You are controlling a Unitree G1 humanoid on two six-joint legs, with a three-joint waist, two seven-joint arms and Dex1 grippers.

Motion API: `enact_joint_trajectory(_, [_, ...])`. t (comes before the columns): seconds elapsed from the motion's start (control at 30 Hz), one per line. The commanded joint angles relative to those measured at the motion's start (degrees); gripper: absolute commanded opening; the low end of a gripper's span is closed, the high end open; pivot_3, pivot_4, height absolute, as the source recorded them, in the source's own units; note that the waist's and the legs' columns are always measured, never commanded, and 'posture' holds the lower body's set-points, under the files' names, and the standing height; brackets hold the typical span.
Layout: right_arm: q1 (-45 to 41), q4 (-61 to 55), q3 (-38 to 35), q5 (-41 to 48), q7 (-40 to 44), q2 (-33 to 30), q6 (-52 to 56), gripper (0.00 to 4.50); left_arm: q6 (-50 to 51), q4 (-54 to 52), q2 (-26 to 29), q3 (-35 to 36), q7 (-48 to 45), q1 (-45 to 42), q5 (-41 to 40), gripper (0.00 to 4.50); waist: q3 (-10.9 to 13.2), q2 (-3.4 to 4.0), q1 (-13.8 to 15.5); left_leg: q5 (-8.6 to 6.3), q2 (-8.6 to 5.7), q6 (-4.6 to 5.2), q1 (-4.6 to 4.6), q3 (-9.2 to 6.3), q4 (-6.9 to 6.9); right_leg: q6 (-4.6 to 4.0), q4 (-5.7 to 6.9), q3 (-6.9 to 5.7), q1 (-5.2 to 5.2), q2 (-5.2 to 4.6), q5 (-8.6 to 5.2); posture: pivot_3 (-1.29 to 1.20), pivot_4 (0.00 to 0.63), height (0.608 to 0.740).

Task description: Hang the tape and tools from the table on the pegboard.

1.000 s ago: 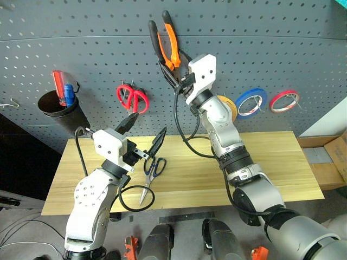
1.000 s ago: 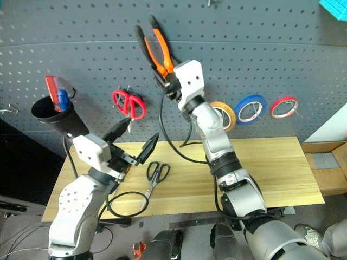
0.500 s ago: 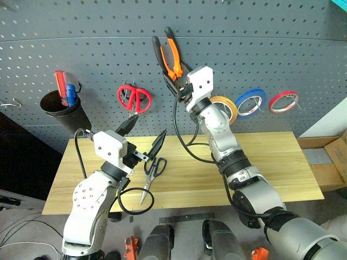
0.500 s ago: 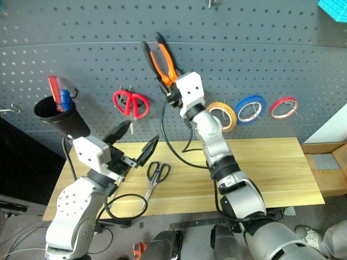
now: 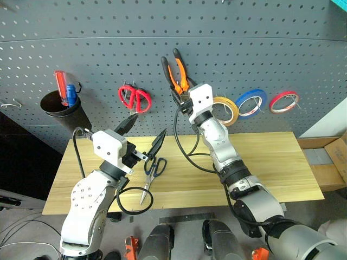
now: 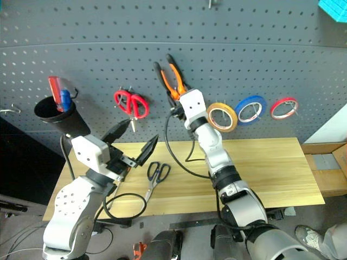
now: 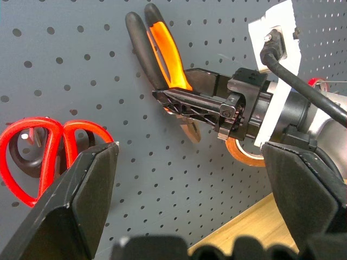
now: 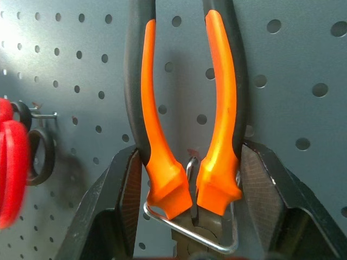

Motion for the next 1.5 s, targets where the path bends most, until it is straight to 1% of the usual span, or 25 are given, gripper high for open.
enact_joint_trajectory(0.03, [0.41, -3.45, 0.20, 0.09, -0.64, 0.55, 0.94, 3.06, -0.21, -2.14, 0.64, 0.82, -0.17, 0.37, -0.49, 4.50, 0.00, 0.00, -0.02, 0.00, 0.00, 0.00, 0.00, 0.00, 0.00, 0.00, -0.01, 0.00, 0.00, 0.00, 0.00, 0.07, 0.242, 0.740])
enact_joint_trajectory(0.1, [0.75, -4.35, 0.20, 0.11, -0.53, 0.77, 1.49, 3.75, -0.18, -2.06, 0.68, 0.82, -0.15, 0.37, -0.52, 4.50, 0.01, 0.01, -0.02, 0.00, 0.00, 0.00, 0.00, 0.00, 0.00, 0.00, -0.01, 0.00, 0.00, 0.00, 0.00, 0.07, 0.241, 0.740])
enact_joint_trajectory(0.13, [0.94, -4.83, 0.27, 0.00, -0.51, 0.82, 1.69, 3.99, -0.15, -2.03, 0.70, 0.83, -0.14, 0.36, -0.53, 4.50, 0.01, 0.01, -0.03, 0.00, 0.00, 0.00, 0.00, -0.01, 0.00, 0.00, -0.01, 0.00, 0.00, 0.00, 0.00, 0.07, 0.241, 0.740])
enact_joint_trajectory(0.17, [1.11, -5.26, 0.36, -0.14, -0.52, 0.84, 1.86, 4.38, -0.12, -2.01, 0.73, 0.84, -0.14, 0.33, -0.53, 4.50, 0.01, 0.01, -0.03, 0.00, 0.00, 0.00, 0.00, 0.00, 0.00, 0.00, -0.01, 0.00, 0.00, 0.00, 0.00, 0.07, 0.241, 0.740])
enact_joint_trajectory(0.2, [1.33, -5.77, 0.51, -0.34, -0.58, 0.79, 2.04, 4.45, -0.10, -1.96, 0.75, 0.86, -0.15, 0.30, -0.55, 4.50, 0.01, 0.01, -0.04, 0.00, 0.00, 0.00, 0.00, -0.01, 0.00, 0.00, -0.01, 0.00, 0.00, 0.00, 0.00, 0.06, 0.242, 0.740])
enact_joint_trajectory(0.33, [3.77, -10.34, 1.09, -0.89, -0.72, 0.48, 4.26, 4.45, -0.15, -1.28, 0.83, 0.83, -0.29, 0.13, -0.42, 4.50, 0.01, 0.02, -0.04, 0.00, 0.00, 0.00, 0.00, -0.01, 0.00, 0.00, -0.01, 0.01, 0.01, 0.00, 0.00, 0.06, 0.246, 0.740])
enact_joint_trajectory(0.5, [11.05, -20.59, 3.12, -0.53, 2.19, -0.81, 8.16, 4.45, -0.25, -0.91, 0.86, 1.04, -0.46, 1.02, -0.48, 4.50, 0.01, 0.02, -0.02, -0.01, 0.01, 0.01, -0.01, -0.04, -0.05, 0.00, -0.07, 0.03, 0.01, 0.00, 0.00, 0.06, 0.246, 0.740])
enact_joint_trajectory(0.57, [16.25, -26.46, 4.22, -0.01, 4.35, -2.42, 10.25, 4.45, 0.09, -0.16, 0.71, 1.44, -0.52, 2.03, -0.96, 4.50, 0.01, 0.02, 0.03, -0.01, 0.01, 0.01, -0.01, -0.04, -0.06, 0.00, -0.08, 0.04, 0.01, 0.00, 0.00, 0.06, 0.245, 0.740])
enact_joint_trajectory(0.67, [23.62, -34.82, 4.49, 2.49, 6.47, -3.78, 16.63, 4.45, 2.16, 1.05, -0.14, 2.56, 0.65, 4.14, -2.19, 4.50, 0.03, 0.04, 0.08, -0.02, 0.01, 0.03, -0.02, -0.08, -0.08, 0.00, -0.17, 0.07, 0.06, 0.00, -0.01, 0.05, 0.251, 0.740])
enact_joint_trajectory(0.8, [32.71, -45.81, 6.08, 2.34, 8.27, -6.48, 22.04, 4.45, 2.51, 3.36, -0.42, 3.12, -1.29, 8.52, -3.87, 4.50, 0.05, 0.07, 0.03, -0.02, 0.01, 0.04, 0.00, -0.09, -0.06, 0.00, -0.15, 0.09, 0.08, -0.01, -0.01, 0.03, 0.247, 0.740])
enact_joint_trajectory(0.87, [38.24, -48.86, 7.26, 2.74, 11.22, -9.55, 24.77, 4.45, 5.45, 5.86, -0.01, 2.62, -1.18, 10.61, -3.97, 4.50, 0.04, 0.09, 0.03, -0.03, 0.02, 0.04, 0.03, -0.09, -0.08, 0.01, -0.15, 0.08, 0.10, -0.01, -0.01, 0.02, 0.249, 0.740])
enact_joint_trajectory(0.93, [42.52, -50.70, 8.84, 5.74, 16.95, -13.16, 30.17, 4.45, 7.79, 7.83, -0.07, 1.73, -0.35, 11.70, -3.07, 4.50, 0.04, 0.09, 0.03, -0.06, 0.02, 0.10, 0.11, -0.11, -0.09, 0.01, -0.20, 0.04, 0.22, -0.01, -0.04, 0.02, 0.251, 0.740])
enact_joint_trajectory(0.97, [43.30, -51.41, 9.30, 6.60, 18.26, -13.99, 31.91, 4.45, 8.27, 8.09, -0.09, 1.68, -0.17, 11.86, -2.91, 4.50, 0.06, 0.09, 0.01, -0.16, 0.02, 0.26, 0.13, -0.12, -0.09, 0.01, -0.22, 0.03, 0.27, -0.01, -0.04, 0.01, 0.256, 0.740])
enact_joint_trajectory(1.07, [45.24, -54.12, 9.60, 13.90, 26.27, -18.73, 44.28, 4.45, 15.04, 7.10, -0.16, -2.07, 1.11, 12.29, -2.58, 4.50, 0.22, 0.24, 0.01, -0.21, 0.01, 0.35, 0.10, -0.13, -0.03, 0.01, -0.25, 0.00, 0.31, -0.03, -0.04, 0.01, 0.263, 0.740])
enact_joint_trajectory(1.2, [43.18, -56.34, 7.40, 19.11, 30.42, -21.75, 49.84, 4.45, 23.64, 7.61, -1.32, -1.85, 5.47, 9.68, -3.04, 4.50, 0.34, 0.27, -0.03, -0.23, 0.04, 0.40, 0.24, -0.20, -0.01, 0.04, -0.28, -0.10, 0.56, -0.06, -0.06, 0.00, 0.277, 0.740])
enact_joint_trajectory(1.27, [42.17, -56.58, 6.77, 20.51, 32.03, -23.01, 50.48, 4.45, 27.97, 8.40, -0.68, -1.82, 6.76, 8.16, -2.42, 4.50, 0.36, 0.27, -0.07, -0.23, 0.04, 0.41, 0.26, -0.24, -0.01, 0.05, -0.28, -0.13, 0.59, -0.05, -0.07, -0.01, 0.279, 0.740])
enact_joint_trajectory(1.33, [41.76, -56.75, 8.45, 18.98, 34.33, -25.59, 47.95, 4.45, 32.11, 10.10, 0.66, -2.82, 8.55, 6.16, -0.05, 4.50, 0.36, 0.27, -0.07, -0.24, 0.03, 0.41, 0.32, -0.24, -0.02, 0.05, -0.28, -0.14, 0.65, -0.04, -0.07, -0.01, 0.280, 0.740])
enact_joint_trajectory(1.5, [40.37, -56.53, 9.46, 18.01, 35.47, -27.18, 45.05, 4.45, 35.70, 11.38, 0.72, -6.05, 10.39, 2.75, 3.14, 4.50, 0.45, 0.24, -0.07, -0.25, 0.03, 0.40, 0.32, -0.26, -0.04, 0.13, -0.32, -0.15, 0.67, -0.04, -0.12, -0.02, 0.286, 0.740])
